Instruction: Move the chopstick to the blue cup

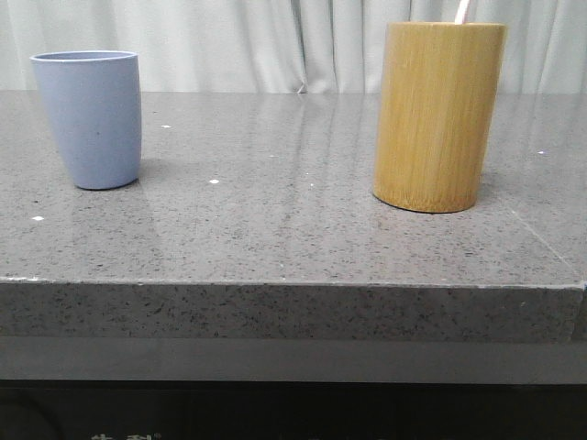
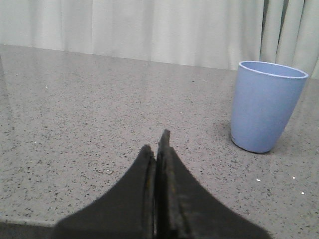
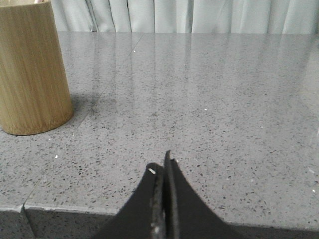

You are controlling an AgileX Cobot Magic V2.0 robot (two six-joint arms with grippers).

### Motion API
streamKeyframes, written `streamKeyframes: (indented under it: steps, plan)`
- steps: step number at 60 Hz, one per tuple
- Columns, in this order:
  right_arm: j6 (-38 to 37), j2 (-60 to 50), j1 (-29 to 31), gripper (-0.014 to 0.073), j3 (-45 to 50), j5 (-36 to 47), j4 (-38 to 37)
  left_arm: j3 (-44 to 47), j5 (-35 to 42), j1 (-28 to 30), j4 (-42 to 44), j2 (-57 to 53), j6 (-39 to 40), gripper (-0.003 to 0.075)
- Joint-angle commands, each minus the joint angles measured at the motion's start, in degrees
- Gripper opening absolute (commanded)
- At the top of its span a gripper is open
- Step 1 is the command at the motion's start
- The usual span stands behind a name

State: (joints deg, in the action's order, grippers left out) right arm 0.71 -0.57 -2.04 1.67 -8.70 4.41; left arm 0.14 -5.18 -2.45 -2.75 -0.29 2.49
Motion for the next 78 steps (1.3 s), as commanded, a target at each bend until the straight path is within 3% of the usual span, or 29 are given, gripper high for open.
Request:
streamKeyframes:
  steps: [1,78]
  plan:
    - [0.3,-1.2,0.3,-0.0123,-0.3,4.7,-0.6,0.3,4.7,0.2,-0.4,-1.3,0.4,-0.0019]
    - [0.3,-1.2,0.3,-0.0123,-0.3,5.8,-0.6,0.3,5.2,0.2,-0.4,-1.3,0.4,-0.0019]
